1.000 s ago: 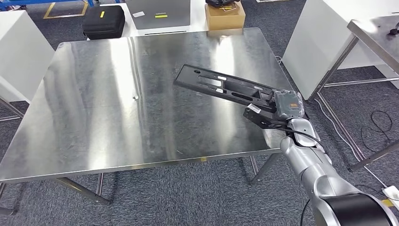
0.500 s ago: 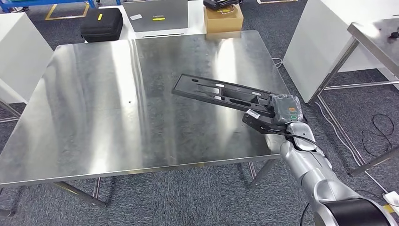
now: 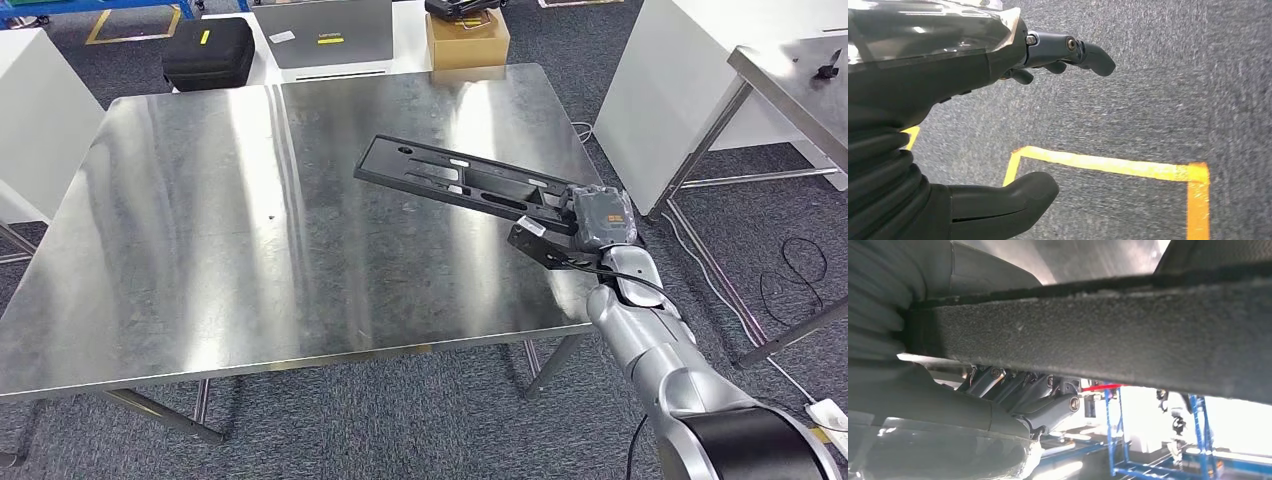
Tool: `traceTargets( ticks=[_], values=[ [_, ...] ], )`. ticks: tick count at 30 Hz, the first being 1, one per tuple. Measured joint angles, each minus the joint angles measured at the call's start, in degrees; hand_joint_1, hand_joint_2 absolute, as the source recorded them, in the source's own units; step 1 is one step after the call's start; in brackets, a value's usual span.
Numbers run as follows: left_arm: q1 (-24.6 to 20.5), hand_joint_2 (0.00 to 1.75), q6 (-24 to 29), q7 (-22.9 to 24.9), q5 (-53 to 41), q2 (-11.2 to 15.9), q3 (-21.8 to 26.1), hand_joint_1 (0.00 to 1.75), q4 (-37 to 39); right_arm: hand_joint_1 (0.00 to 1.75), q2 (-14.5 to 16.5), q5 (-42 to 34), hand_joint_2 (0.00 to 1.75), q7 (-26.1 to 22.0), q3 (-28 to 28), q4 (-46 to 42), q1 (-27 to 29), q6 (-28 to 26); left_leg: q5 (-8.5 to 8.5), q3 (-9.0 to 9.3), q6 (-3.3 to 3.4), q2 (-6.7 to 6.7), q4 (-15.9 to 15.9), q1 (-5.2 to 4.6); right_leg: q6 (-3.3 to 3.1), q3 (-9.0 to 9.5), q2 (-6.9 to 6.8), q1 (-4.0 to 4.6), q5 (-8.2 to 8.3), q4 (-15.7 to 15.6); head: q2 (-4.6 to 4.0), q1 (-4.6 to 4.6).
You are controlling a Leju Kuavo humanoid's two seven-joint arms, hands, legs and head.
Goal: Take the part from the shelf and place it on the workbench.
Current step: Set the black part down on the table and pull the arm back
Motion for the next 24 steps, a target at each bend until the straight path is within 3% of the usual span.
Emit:
traceTargets(
  ticks=[10,14,24],
  values=[
    [-0.5,1.75,0.0,-1.6,-2.5,0.0,3.1,0.0,0.6,1.75,2.6,3.8,1.75,1.8,0.0,0.5,-1.9,-1.7,-0.05,0.03,0.25,-0.16,0.2,-0.86,0.1,0.06,-0.08,-0.18,0.01,-0.1,0.0,0.0],
    [-0.5,1.75,0.0,-1.0,-4.7,0.0,3.5,0.0,0.7,1.75,4.0,5.0,1.75,0.2,0.4,0.8,-2.6,-1.8,-0.06,-0.04,0.36,-0.17,0.2,-0.92,0.11,0.13,-0.13,-0.22,0.02,-0.2,0.0,0.05],
    [-0.9,1.75,0.0,1.6,-14.9,-0.4,6.9,0.0,-0.7,1.75,12.1,6.1,1.75,-5.6,2.8,2.5,-4.4,-1.3,-0.09,0.03,0.42,-0.12,0.2,-0.92,0.17,0.15,-0.02,-0.22,0.04,-0.2,0.0,0.08]
  ],
)
